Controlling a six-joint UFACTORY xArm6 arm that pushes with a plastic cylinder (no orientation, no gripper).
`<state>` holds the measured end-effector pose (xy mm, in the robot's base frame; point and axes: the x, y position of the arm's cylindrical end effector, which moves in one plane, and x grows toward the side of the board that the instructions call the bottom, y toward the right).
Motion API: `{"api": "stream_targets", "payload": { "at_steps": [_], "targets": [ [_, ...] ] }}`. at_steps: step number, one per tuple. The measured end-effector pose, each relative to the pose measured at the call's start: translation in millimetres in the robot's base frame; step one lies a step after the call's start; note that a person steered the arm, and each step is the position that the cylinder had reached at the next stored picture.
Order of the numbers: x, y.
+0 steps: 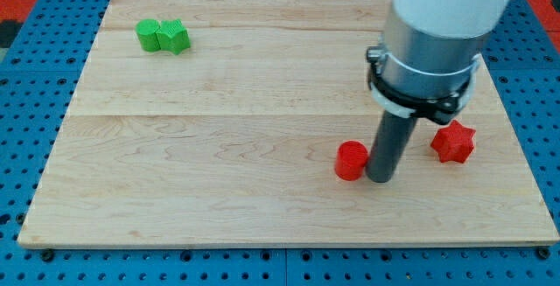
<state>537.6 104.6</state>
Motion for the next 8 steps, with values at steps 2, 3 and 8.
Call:
{"api": "stream_targets", "payload": {
  "at_steps": [2,3,8],
  "targets": [
    [-0.5,-3.8],
    [-0.2,-59.0],
    [-62.1,-34.6]
  ]
}}
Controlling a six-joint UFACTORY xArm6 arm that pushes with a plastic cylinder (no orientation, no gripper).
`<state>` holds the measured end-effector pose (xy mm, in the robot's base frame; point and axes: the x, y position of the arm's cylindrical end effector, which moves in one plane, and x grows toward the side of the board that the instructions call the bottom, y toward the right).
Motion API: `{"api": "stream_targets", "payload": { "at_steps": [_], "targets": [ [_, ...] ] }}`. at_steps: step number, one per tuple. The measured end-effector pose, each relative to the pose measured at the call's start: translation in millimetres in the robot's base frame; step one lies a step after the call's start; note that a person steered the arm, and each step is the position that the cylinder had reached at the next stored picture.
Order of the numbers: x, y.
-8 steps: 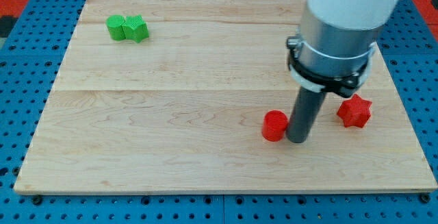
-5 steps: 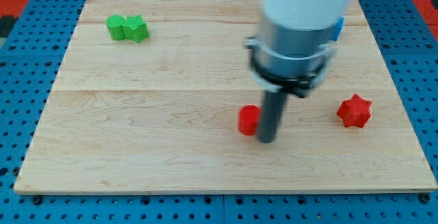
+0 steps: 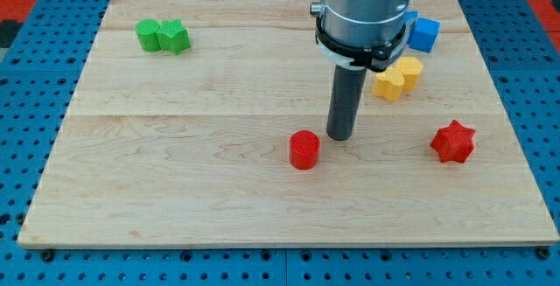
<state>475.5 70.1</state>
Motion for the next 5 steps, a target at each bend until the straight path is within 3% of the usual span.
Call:
{"api": "stream_targets", "payload": {
  "at_steps": [2,4,5],
  "targets": [
    [8.7,-5.0],
    [60.6,-73.4],
    [60.7,-73.9]
  ]
}}
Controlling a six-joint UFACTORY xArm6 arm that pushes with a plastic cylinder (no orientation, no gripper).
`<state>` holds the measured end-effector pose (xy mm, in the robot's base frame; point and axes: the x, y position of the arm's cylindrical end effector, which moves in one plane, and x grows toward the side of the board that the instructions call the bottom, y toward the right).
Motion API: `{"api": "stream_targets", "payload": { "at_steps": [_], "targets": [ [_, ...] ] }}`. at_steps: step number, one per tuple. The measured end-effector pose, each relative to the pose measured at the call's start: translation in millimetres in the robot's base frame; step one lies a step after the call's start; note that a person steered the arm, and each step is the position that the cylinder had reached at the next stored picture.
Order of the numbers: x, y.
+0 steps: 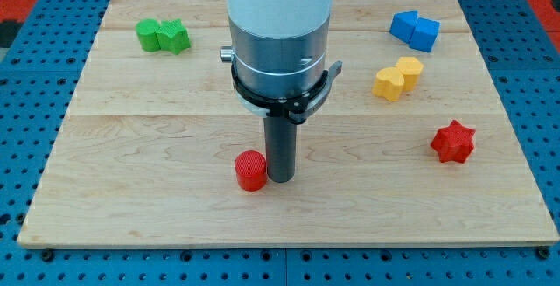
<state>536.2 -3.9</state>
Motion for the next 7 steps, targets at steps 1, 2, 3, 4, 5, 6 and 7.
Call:
{"api": "stream_targets", "payload": {
  "at_steps": [1,2,3,4,5,6,7],
  "targets": [
    [-3.9,6.2],
    [-92.4,4.7],
    [-94.1,-34.1],
    [-69.2,-77.4],
    [-69.2,-80.7],
    [-13.4,-82.0],
    [0.1,-82.0]
  ]
}}
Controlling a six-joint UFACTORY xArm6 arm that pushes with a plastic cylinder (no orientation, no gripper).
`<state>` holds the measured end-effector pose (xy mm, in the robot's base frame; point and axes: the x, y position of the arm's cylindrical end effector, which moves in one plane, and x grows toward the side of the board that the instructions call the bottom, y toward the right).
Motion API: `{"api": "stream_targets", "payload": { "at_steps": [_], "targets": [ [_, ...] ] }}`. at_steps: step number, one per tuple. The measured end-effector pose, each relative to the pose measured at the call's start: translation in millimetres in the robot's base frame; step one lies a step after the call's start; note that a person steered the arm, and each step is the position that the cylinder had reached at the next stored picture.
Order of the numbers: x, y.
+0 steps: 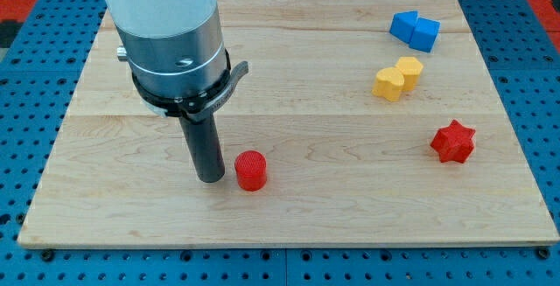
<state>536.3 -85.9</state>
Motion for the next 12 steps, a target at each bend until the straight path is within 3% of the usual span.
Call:
{"api": "stream_targets", "payload": {
  "at_steps": [4,6,8,12],
  "targets": [
    [-12.8,32.5],
    [-62.6,36.4],
    [-17.0,42.7],
    [-21.6,42.7]
  ]
}}
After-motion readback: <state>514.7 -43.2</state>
